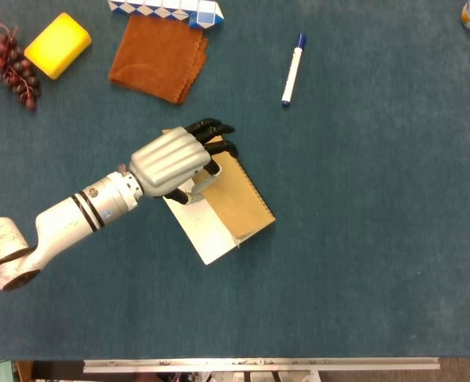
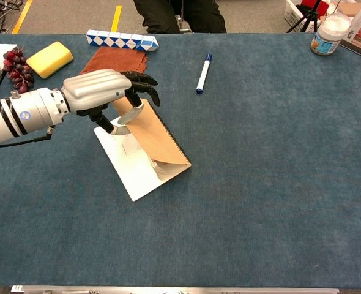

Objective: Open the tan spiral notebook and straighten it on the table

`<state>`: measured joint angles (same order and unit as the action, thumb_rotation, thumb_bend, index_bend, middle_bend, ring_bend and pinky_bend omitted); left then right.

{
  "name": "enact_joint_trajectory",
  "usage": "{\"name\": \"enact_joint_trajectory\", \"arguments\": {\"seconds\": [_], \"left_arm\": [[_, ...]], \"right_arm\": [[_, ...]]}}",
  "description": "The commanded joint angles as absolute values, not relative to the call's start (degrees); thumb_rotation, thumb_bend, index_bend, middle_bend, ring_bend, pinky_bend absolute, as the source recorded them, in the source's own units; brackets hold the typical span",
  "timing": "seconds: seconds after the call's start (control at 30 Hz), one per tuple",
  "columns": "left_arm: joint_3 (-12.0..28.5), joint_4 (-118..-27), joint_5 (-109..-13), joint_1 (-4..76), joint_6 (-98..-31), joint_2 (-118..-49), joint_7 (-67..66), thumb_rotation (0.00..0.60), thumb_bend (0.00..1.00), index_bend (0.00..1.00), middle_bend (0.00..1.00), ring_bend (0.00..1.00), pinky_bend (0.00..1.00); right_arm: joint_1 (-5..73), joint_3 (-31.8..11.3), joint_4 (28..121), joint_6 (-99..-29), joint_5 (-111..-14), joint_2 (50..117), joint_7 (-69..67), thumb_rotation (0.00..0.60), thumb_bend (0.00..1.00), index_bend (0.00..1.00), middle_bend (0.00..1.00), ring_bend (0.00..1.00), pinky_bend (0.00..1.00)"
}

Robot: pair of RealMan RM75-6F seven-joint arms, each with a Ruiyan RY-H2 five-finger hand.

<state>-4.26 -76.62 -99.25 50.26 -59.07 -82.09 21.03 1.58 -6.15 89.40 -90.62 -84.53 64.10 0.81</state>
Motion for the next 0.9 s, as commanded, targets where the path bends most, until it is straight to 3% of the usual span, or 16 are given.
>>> {"name": "enact_joint_trajectory", "arguments": {"seconds": [0.03, 0.57, 0.9], "left_arm": [[-4.2, -77.85, -99.11, 50.64, -58.36, -81.29, 20.01, 0.6, 0.33, 0.8, 0.27, 0.08, 0.1], [-2.66, -84.36, -96.09, 53.7, -50.73, -79.87, 13.68, 0.6, 0.33, 0.8, 0.27, 0.08, 0.1], [1.14, -85.38, -91.36, 55.99, -46.88, -81.96, 12.09, 0.6, 0.33, 0.79, 0.26, 0.08, 0.09]], "right_arm": [[1.4, -6.13, 89.14, -90.85, -84.58, 64.15, 0.47, 0.6, 0.32, 0.38, 0.33, 0.33, 0.41], [0.66, -5.8, 87.69, -91.52, -85.06, 64.88, -0.84, 0.6, 0.32, 0.38, 0.33, 0.33, 0.41], [0.17, -5.71, 87.11, -91.74, -85.01, 64.93, -1.67, 0.6, 0.32, 0.38, 0.33, 0.33, 0.41]]}}
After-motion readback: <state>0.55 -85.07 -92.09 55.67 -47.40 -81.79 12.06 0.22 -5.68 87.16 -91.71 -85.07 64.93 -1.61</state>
